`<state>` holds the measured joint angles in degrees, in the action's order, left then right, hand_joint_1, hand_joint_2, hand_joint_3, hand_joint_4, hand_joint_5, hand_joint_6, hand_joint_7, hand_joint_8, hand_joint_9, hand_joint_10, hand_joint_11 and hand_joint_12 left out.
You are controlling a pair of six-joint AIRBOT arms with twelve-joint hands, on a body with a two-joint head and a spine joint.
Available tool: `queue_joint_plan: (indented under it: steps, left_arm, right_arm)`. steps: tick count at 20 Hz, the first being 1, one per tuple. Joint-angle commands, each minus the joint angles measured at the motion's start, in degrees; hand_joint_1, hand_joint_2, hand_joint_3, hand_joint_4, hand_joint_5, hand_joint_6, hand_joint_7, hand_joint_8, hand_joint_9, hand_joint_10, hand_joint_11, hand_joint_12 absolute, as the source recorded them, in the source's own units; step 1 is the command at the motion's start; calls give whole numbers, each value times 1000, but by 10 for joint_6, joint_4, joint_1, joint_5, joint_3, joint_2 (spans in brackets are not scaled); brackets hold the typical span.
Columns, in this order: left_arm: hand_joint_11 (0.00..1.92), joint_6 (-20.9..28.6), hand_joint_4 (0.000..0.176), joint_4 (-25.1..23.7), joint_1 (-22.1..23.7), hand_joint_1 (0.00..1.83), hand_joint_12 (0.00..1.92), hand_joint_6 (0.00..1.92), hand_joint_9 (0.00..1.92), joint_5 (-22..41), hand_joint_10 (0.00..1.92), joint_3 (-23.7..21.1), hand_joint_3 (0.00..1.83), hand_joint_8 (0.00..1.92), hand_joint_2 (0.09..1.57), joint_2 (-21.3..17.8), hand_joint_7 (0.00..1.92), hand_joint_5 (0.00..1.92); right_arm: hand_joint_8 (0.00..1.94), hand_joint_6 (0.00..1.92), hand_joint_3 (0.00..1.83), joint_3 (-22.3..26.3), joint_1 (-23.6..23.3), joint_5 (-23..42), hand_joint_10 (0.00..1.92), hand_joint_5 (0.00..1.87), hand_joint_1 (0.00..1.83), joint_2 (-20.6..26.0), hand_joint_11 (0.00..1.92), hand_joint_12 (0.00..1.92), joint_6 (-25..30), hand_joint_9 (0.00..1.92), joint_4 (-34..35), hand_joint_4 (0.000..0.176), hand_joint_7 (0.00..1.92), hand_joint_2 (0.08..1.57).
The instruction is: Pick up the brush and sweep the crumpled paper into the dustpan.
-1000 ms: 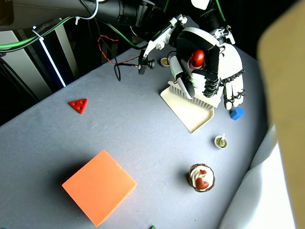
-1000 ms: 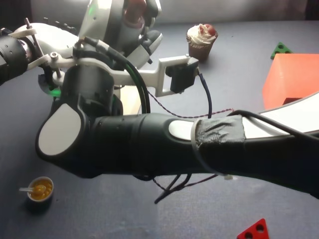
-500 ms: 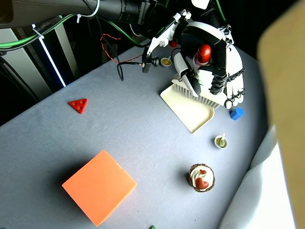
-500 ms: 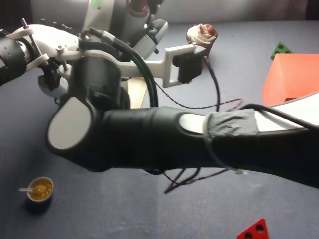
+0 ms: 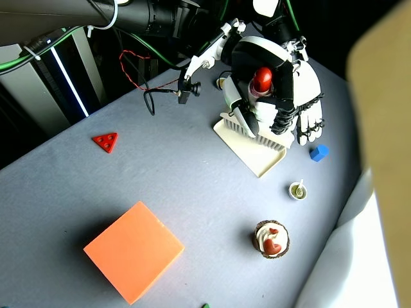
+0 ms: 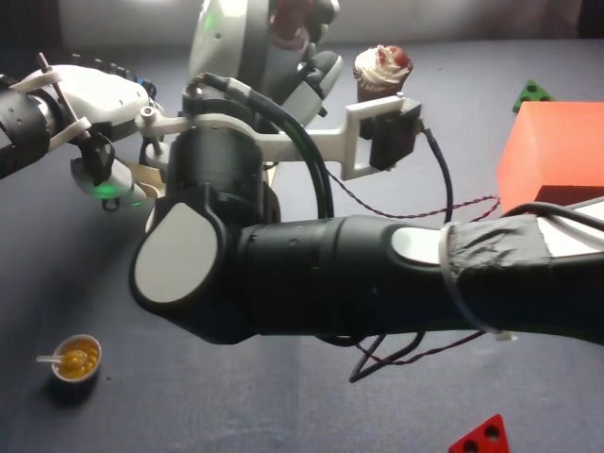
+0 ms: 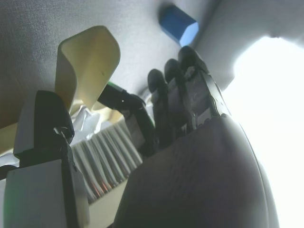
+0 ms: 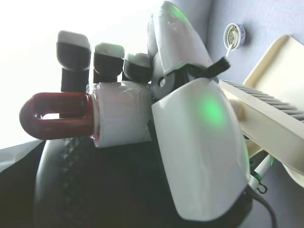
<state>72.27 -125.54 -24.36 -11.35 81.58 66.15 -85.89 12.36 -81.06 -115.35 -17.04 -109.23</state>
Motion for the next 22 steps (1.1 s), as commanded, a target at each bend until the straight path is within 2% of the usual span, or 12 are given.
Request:
queue_joint_plan:
  steps: [1,4,7,13,16,18,19,21,22]
  left_arm:
    - [213,2,0,-12,0,1104,88,1096,244,-50,1,1,0,0,1156,-5,338,903]
    - [206,3,0,-12,-1,1078,90,1125,239,-52,1,1,1,0,1165,-5,336,886]
    - [220,4,0,-13,-3,1100,99,1097,245,-53,2,1,0,2,1157,-5,343,903]
    - [214,5,0,-17,-3,1101,104,1095,249,-55,2,0,0,2,1156,-7,346,904]
    - [216,5,0,-17,-4,1114,112,1071,249,-55,2,-4,0,1,1149,-10,348,919]
    - [228,6,0,-17,-2,1105,122,1085,271,-55,6,-5,0,2,1152,-10,352,910]
    - [232,6,0,-17,-1,1100,128,1070,266,-58,2,-6,0,1,1147,-10,354,921]
    - [220,6,0,-19,0,1073,129,1109,255,-60,2,-6,2,2,1155,-9,327,896]
    - [222,6,0,-20,0,1050,130,446,261,-60,9,-6,0,10,1096,-9,323,806]
  right_arm:
    - [1941,1921,0,2,-5,-31,1921,999,1324,6,983,1921,-11,1006,-71,0,1035,1239]
    - [1941,1921,0,26,-8,-31,1921,994,1324,30,1002,1921,-10,1018,-60,0,1037,1237]
    - [1941,1921,0,83,-10,-32,1921,1012,1324,82,957,1921,-6,1018,-45,0,1054,1239]
    - [1941,1921,0,228,-8,15,1921,1021,1326,218,954,1921,-6,1039,-34,0,1079,1235]
    - [1941,1921,1,291,-8,45,1921,1003,1300,279,934,1921,1,988,-31,0,1037,1236]
    - [1941,1921,1,322,-10,65,1921,1010,1303,313,985,1921,6,1010,-19,0,1050,1236]
    - [1941,1921,3,337,-13,78,1921,1011,1302,328,918,1921,8,1024,-9,0,1061,1242]
    - [1941,1921,2,365,-18,106,1921,1003,1280,361,929,1921,13,1033,17,0,1069,1242]
    - [1941,1921,0,378,-19,118,1921,1014,1285,378,953,1921,18,1029,24,0,1070,1236]
